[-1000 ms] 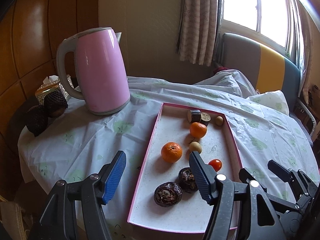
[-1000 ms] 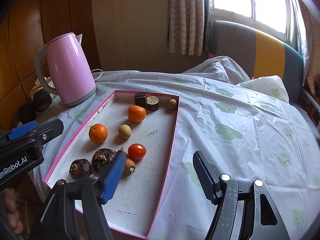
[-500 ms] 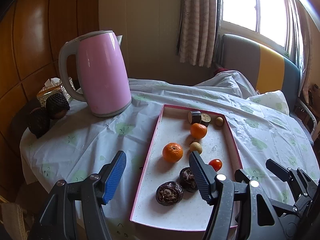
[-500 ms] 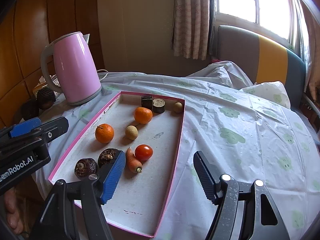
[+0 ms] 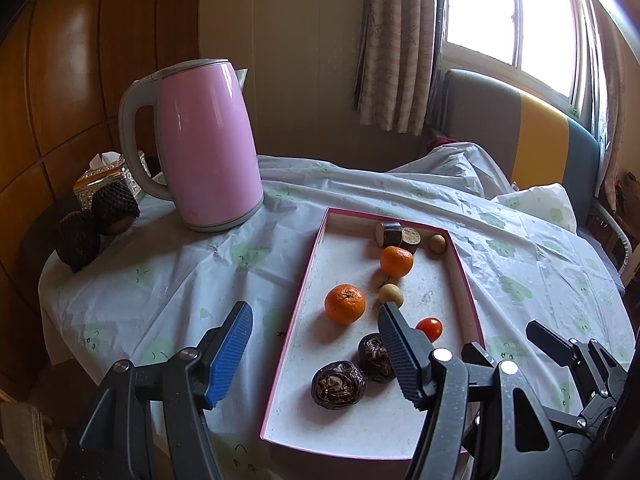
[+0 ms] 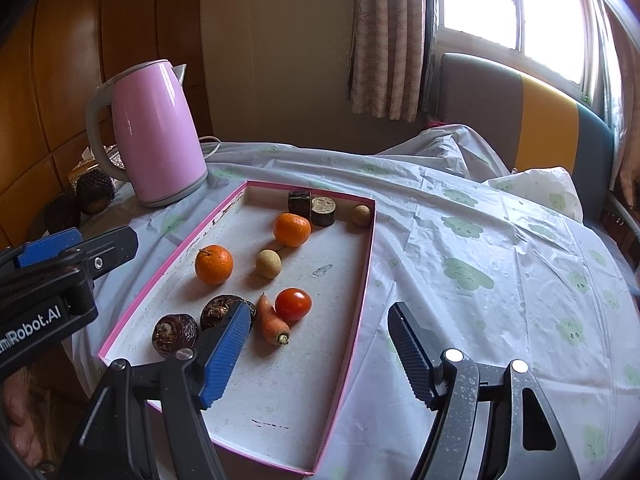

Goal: Organize fruits

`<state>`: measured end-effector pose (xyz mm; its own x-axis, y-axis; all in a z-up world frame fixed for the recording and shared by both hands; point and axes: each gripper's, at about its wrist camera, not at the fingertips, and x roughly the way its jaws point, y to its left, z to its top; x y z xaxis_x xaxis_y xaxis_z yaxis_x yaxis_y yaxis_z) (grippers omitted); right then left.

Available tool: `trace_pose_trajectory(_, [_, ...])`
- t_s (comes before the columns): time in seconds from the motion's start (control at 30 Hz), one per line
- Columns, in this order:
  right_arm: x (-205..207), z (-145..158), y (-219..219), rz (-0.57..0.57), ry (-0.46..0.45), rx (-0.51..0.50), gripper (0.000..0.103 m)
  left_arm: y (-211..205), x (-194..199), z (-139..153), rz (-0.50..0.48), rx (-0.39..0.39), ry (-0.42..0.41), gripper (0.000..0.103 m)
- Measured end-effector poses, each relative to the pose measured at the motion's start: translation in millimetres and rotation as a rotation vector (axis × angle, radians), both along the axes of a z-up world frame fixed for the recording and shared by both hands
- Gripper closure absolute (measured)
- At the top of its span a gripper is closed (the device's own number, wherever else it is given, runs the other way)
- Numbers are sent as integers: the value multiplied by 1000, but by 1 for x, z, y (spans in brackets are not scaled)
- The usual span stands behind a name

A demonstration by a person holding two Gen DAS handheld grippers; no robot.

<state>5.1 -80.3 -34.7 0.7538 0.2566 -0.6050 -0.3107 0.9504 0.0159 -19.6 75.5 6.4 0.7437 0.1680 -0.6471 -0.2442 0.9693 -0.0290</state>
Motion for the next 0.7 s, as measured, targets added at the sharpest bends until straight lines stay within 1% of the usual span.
trace_pose_trajectory(0.27, [1,-3,2,5,5,-6,30,2,3,-3,-3,-14,16,37])
trace_pose_trajectory(0.43, [2,-6,1,6,12,-7,29,3,4,-3,-10,-19,0,54])
trace_pose_trajectory(0.57, [5,-9,-1,1,18,-6,29,1,3,-1,-21,-6,-21,56])
trace_pose_trajectory(0.7, [7,-11,-4,-7,25,-4,29,0,5,-3,-15,-5,-8,56])
